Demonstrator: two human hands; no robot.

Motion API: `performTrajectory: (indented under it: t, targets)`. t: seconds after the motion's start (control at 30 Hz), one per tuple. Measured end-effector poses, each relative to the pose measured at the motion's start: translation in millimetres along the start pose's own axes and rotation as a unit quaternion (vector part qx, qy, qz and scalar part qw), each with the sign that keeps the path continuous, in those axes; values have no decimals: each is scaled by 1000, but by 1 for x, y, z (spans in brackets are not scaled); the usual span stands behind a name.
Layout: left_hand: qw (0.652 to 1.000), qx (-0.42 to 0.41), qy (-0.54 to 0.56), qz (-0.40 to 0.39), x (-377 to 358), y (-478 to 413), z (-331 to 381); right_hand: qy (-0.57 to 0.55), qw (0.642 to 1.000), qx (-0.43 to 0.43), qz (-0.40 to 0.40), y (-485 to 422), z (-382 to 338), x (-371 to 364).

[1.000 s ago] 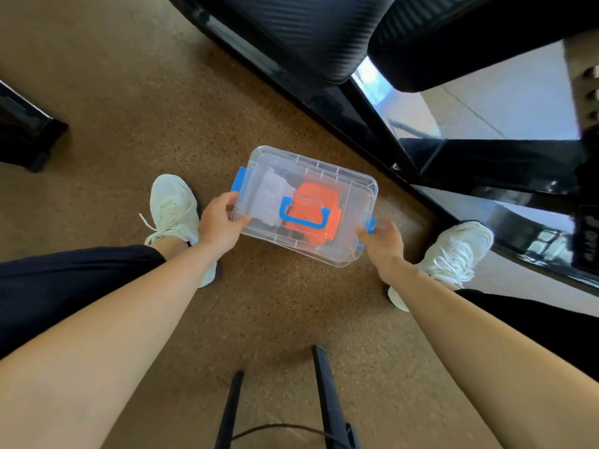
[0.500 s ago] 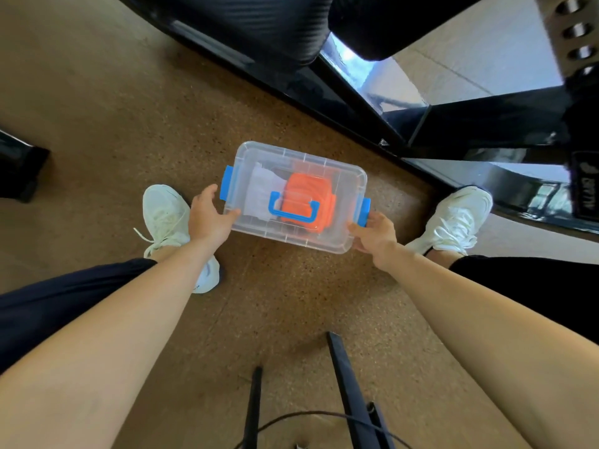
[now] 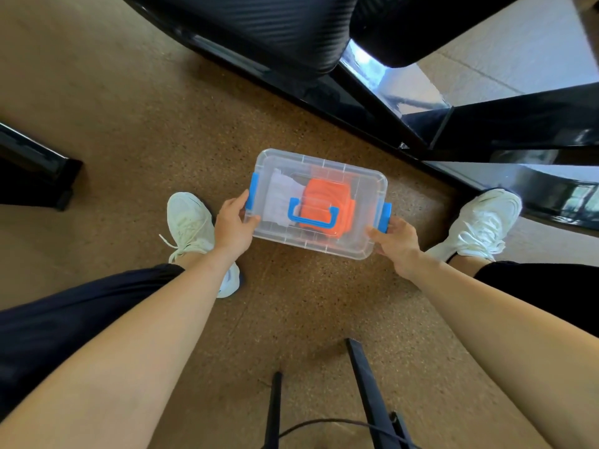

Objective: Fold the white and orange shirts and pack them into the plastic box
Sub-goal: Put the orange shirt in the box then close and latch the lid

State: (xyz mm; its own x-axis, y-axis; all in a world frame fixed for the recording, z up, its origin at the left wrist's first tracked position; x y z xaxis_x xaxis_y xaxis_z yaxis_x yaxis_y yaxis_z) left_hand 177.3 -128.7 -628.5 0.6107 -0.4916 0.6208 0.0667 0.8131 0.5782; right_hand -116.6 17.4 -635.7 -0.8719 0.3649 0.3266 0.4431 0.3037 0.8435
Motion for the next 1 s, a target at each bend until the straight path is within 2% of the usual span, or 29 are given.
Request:
performTrajectory:
  t: [0.13,0.3,0.5,0.6,0.67,0.73,0.87,1.0]
  targets:
    - [1000,12,-2,-4,-1,-3,-1,7,1000,16,25,6,-2,0]
    - [1000,9,-6,-9,-6,1,4,94,981,84,149,20,-8,-8]
    - [998,-7,2,-56,-15,-1,33,156,967,119,164,18,-23,11]
    - [993,-12,66,-100,-14,-1,55,175,968,122,129,18,-27,19]
    - [990,-28,73,-119,-10,1,65,196,970,116,89,20,-32,24]
    - [992,-30,45,-111,-5,8,70,239,964,100,51,26,-42,32]
    - [997,23,-34,-65,18,30,82,322,941,105,10,44,-67,49]
    - [991,-8,-42,-127,50,54,99,369,919,135,-37,75,-91,60]
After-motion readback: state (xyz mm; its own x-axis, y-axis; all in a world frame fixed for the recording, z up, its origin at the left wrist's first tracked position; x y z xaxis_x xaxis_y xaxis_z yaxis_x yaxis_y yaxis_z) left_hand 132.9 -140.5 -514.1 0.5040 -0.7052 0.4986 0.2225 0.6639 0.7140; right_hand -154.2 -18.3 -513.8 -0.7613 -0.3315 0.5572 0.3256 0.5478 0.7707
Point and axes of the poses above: each hand's wrist, its own y-axis away from the middle knuckle, its own x-axis out of the back of the hand, z = x × y, the point moved 1 cm from there along -y, towards the middle knuckle, and after that the axes turned 1 degree about y, right-handed, at the moved point
